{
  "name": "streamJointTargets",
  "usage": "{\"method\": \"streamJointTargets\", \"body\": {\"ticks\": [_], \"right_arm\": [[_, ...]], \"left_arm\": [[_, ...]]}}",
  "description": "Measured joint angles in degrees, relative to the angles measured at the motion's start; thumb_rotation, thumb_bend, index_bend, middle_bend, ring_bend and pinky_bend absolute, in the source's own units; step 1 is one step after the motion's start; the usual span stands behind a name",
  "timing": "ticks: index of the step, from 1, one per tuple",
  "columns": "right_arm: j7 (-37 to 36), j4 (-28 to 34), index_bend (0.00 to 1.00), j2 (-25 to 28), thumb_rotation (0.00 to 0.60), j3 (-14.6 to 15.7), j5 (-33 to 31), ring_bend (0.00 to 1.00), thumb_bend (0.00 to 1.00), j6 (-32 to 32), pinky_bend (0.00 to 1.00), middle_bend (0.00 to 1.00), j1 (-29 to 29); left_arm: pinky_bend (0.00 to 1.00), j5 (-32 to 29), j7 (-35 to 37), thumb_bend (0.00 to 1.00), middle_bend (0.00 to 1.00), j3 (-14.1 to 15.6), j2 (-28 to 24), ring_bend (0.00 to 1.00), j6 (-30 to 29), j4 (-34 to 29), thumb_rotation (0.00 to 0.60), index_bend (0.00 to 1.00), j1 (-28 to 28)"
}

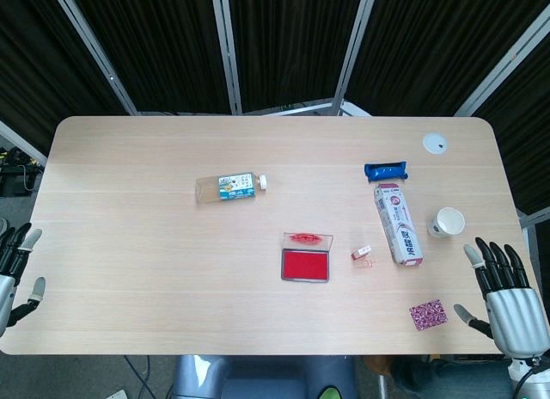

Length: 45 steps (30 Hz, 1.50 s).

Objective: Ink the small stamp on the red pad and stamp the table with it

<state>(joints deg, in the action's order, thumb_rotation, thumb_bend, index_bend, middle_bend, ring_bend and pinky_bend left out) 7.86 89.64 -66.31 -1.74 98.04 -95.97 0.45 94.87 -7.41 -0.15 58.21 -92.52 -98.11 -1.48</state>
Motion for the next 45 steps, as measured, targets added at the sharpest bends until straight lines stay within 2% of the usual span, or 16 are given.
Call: {"method": "streamJointTargets", "body": {"ticks": [2, 4, 5, 6, 8, 9, 12, 16, 19, 25, 28, 30, 37, 45], "right_arm": [[0.4, -0.2, 0.00, -0.2, 0.600, -0.1, 0.0, 0.00, 0.00, -0.1, 0.04, 0.00, 0.0], [0.4, -0.3, 0.00, -0.3, 0.600, -0.1, 0.1, 0.06, 0.00, -0.2, 0.21, 0.00, 0.0], [0.2, -0.4, 0.00, -0.4, 0.600, -0.1, 0.2, 0.16, 0.00, -0.3, 0.38, 0.00, 0.0], [-0.1, -0.6, 0.00, -0.5, 0.600, -0.2, 0.4, 0.32, 0.00, -0.4, 0.56, 0.00, 0.1], [-0.8, -0.8, 0.00, -0.7, 0.600, -0.4, 0.4, 0.55, 0.00, -0.2, 0.77, 0.00, 0.5], [-1.3, -0.9, 0.00, -0.8, 0.600, -0.6, 0.4, 0.63, 0.00, -0.1, 0.83, 0.00, 0.8], [-3.2, -2.3, 0.00, -1.8, 0.600, -1.6, 0.4, 0.71, 0.00, 2.0, 0.92, 0.00, 3.1], [-3.2, -4.4, 0.01, -3.0, 0.600, -2.9, -0.4, 0.75, 0.00, 7.7, 0.96, 0.00, 6.9], [-3.0, -5.9, 0.08, -4.1, 0.600, -3.9, -1.2, 0.76, 0.00, 13.9, 0.99, 0.02, 10.9], [-3.2, -14.0, 0.26, -8.5, 0.600, -4.8, -0.9, 0.81, 0.00, 25.9, 1.00, 0.21, 21.1], [-4.7, -18.4, 0.33, -10.8, 0.600, -4.5, 0.1, 0.83, 0.03, 27.9, 1.00, 0.30, 23.5], [-6.7, -21.7, 0.37, -12.7, 0.600, -4.1, 0.8, 0.83, 0.09, 28.8, 1.00, 0.35, 24.9], [-15.0, -31.4, 0.40, -18.0, 0.600, -1.9, 3.3, 0.83, 0.21, 30.0, 1.00, 0.38, 28.9], [-18.2, -38.7, 0.41, -22.0, 0.600, 0.9, 5.0, 0.83, 0.28, 31.1, 1.00, 0.39, 31.4]], "left_arm": [[0.00, 0.0, 0.0, 0.44, 0.00, 0.0, 0.0, 0.00, 0.0, 0.0, 0.600, 0.00, 0.0], [0.00, 0.1, 0.0, 0.44, 0.00, 0.0, 0.1, 0.00, -0.1, 0.0, 0.600, 0.00, 0.1], [0.00, 0.2, 0.0, 0.44, 0.00, 0.1, 0.1, 0.00, -0.3, 0.1, 0.600, 0.00, 0.2], [0.00, 0.2, 0.0, 0.44, 0.00, 0.1, 0.2, 0.00, -0.3, 0.2, 0.600, 0.00, 0.2], [0.00, 0.1, 0.1, 0.44, 0.00, 0.0, 0.2, 0.00, -0.5, 0.2, 0.600, 0.00, 0.3], [0.00, 0.0, 0.0, 0.44, 0.00, 0.0, 0.3, 0.00, -0.5, 0.2, 0.600, 0.00, 0.3], [0.00, -0.6, -0.5, 0.44, 0.00, -0.4, 0.7, 0.00, -0.3, 0.4, 0.600, 0.00, 0.2], [0.00, -2.0, -2.0, 0.44, 0.00, -0.8, 1.3, 0.00, 1.3, 0.4, 0.600, 0.00, -0.5], [0.00, -3.4, -3.8, 0.44, 0.00, -1.3, 2.1, 0.00, 2.7, 0.5, 0.600, 0.00, -1.0], [0.00, -6.4, -8.2, 0.44, 0.00, -2.2, 4.2, 0.00, 5.0, 0.7, 0.600, 0.00, -2.1], [0.00, -7.3, -9.9, 0.44, 0.00, -2.5, 5.0, 0.00, 5.6, 0.7, 0.600, 0.00, -2.4], [0.00, -7.9, -10.9, 0.44, 0.00, -2.7, 5.5, 0.00, 6.0, 0.8, 0.600, 0.00, -2.6], [0.00, -10.3, -13.2, 0.44, 0.00, -3.3, 7.0, 0.00, 7.8, 1.6, 0.600, 0.00, -3.5], [0.00, -11.8, -14.7, 0.44, 0.00, -3.6, 8.0, 0.00, 9.0, 2.2, 0.600, 0.00, -4.3]]}}
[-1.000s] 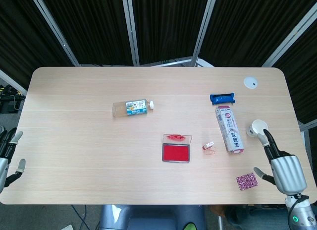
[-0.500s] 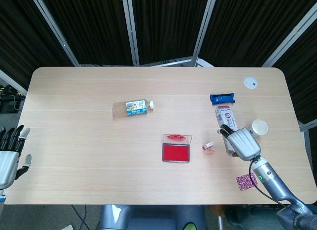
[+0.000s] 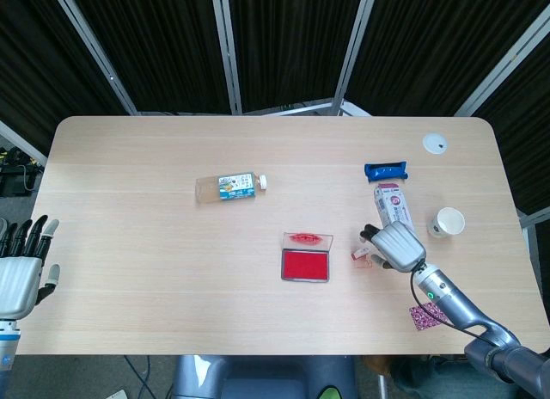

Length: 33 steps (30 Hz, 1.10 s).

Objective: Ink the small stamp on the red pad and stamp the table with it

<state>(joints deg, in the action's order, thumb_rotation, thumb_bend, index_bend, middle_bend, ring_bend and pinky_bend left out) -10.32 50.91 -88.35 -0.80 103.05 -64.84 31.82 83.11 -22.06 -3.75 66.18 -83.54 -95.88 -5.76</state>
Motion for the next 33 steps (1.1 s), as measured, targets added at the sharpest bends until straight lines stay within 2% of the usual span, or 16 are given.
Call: {"method": "streamJointTargets", "body": {"ticks": [9, 16, 33], "right_arm": [[-2.7, -5.3, 0.42, -3.2, 0.600, 2.6, 0.5, 0.83, 0.31, 1.2, 1.00, 0.40, 2.0], [-3.7, -7.5, 0.44, -4.2, 0.600, 3.3, -0.1, 0.83, 0.33, 0.7, 1.00, 0.41, 2.2], [-6.1, -10.4, 0.46, -6.4, 0.600, 5.2, -0.9, 0.83, 0.38, -0.2, 1.00, 0.44, 2.9]], "left_arm": [[0.00, -0.4, -0.6, 0.44, 0.00, 0.1, 0.3, 0.00, 0.0, 0.1, 0.600, 0.00, -0.1], [0.00, -0.5, -0.7, 0.44, 0.00, 0.2, 0.3, 0.00, 0.0, 0.1, 0.600, 0.00, -0.2], [0.00, -1.0, -1.2, 0.44, 0.00, 0.4, 0.5, 0.00, 0.1, 0.2, 0.600, 0.00, -0.5]]}}
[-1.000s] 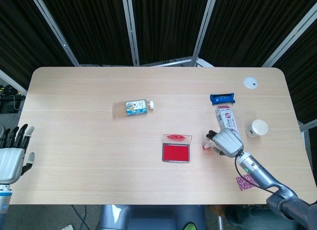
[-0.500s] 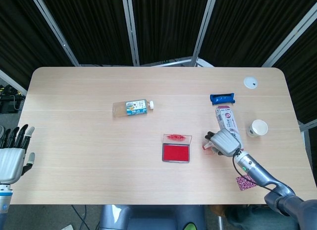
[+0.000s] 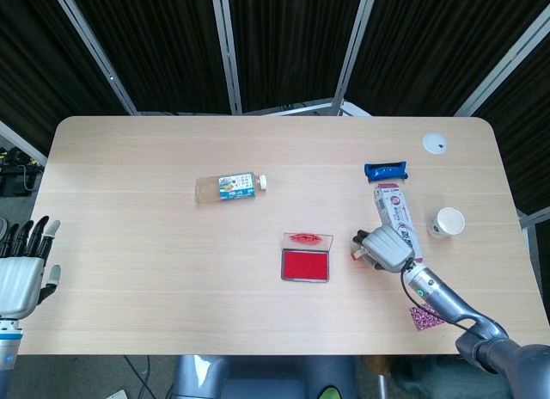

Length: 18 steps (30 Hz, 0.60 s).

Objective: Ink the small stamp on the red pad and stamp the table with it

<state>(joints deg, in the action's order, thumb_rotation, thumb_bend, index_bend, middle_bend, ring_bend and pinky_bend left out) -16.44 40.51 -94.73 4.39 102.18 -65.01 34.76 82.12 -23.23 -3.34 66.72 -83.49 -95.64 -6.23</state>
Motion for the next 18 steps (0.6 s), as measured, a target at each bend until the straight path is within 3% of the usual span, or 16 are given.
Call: {"method": "streamJointTargets", "body": {"ticks": [5, 12, 18], "right_arm": [[-0.4, -0.4, 0.47, -0.3, 0.600, 0.5, -0.2, 0.83, 0.40, -0.1, 1.00, 0.45, 0.1], [-1.5, -0.8, 0.54, -1.1, 0.600, 0.7, -0.6, 0.83, 0.52, -0.9, 1.00, 0.52, 0.1], [-2.6, 0.2, 0.55, -0.7, 0.600, 0.5, -0.8, 0.83, 0.53, -2.5, 1.00, 0.53, 0.3]], "left_arm": [[0.00, 0.1, -0.1, 0.44, 0.00, 0.1, 0.1, 0.00, -0.1, 0.0, 0.600, 0.00, -0.1], [0.00, -0.1, -0.3, 0.44, 0.00, 0.2, 0.2, 0.00, 0.0, 0.2, 0.600, 0.00, -0.2], [0.00, -0.4, -0.4, 0.44, 0.00, 0.2, 0.3, 0.00, 0.3, 0.3, 0.600, 0.00, -0.3]]}}
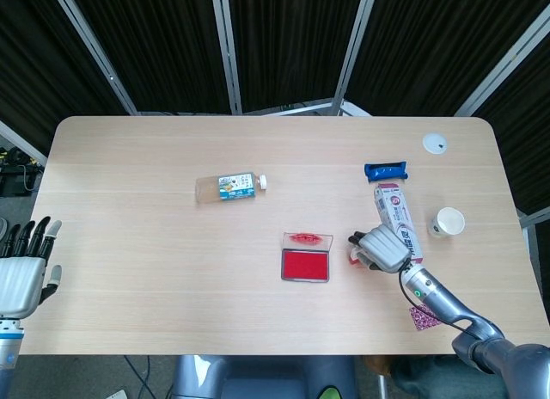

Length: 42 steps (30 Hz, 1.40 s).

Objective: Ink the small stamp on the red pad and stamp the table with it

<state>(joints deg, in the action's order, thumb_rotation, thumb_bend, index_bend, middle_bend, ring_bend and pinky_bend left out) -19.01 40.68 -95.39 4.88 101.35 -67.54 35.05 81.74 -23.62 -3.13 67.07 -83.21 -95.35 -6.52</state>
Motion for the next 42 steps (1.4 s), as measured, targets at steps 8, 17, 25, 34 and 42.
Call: {"method": "streamJointTargets", "body": {"ticks": [8, 17, 25, 34, 42], "right_arm": [[0.9, 5.6, 0.56, 2.7, 0.600, -0.4, 2.2, 0.83, 0.53, -8.0, 1.00, 0.54, 0.4], [9.3, 11.1, 0.56, 2.7, 0.600, -0.4, 5.4, 0.83, 0.53, -10.8, 1.00, 0.54, 1.6], [13.5, 7.8, 0.57, -3.1, 0.600, -0.6, 6.3, 0.83, 0.53, -9.2, 1.00, 0.54, 3.2], [14.9, 0.9, 0.57, -9.5, 0.600, -0.5, 6.8, 0.83, 0.53, -8.4, 1.00, 0.54, 4.7], [12.9, -4.3, 0.57, -13.0, 0.600, -0.5, 5.7, 0.83, 0.53, -8.7, 1.00, 0.54, 4.8]], "left_arm": [[0.00, 0.0, 0.2, 0.44, 0.00, 0.3, -0.1, 0.00, 0.4, -0.1, 0.600, 0.00, -0.2], [0.00, 0.7, 1.0, 0.44, 0.00, 0.7, -0.6, 0.00, 0.1, -0.4, 0.600, 0.00, 0.0], [0.00, 0.3, 1.0, 0.44, 0.00, 0.7, -0.6, 0.00, 0.5, -0.1, 0.600, 0.00, -0.2], [0.00, -0.8, 0.6, 0.44, 0.00, 0.5, -0.2, 0.00, 1.3, 0.3, 0.600, 0.00, -0.6], [0.00, -1.3, 0.9, 0.44, 0.00, 0.3, -0.2, 0.00, 1.5, 0.6, 0.600, 0.00, -0.7]]}}
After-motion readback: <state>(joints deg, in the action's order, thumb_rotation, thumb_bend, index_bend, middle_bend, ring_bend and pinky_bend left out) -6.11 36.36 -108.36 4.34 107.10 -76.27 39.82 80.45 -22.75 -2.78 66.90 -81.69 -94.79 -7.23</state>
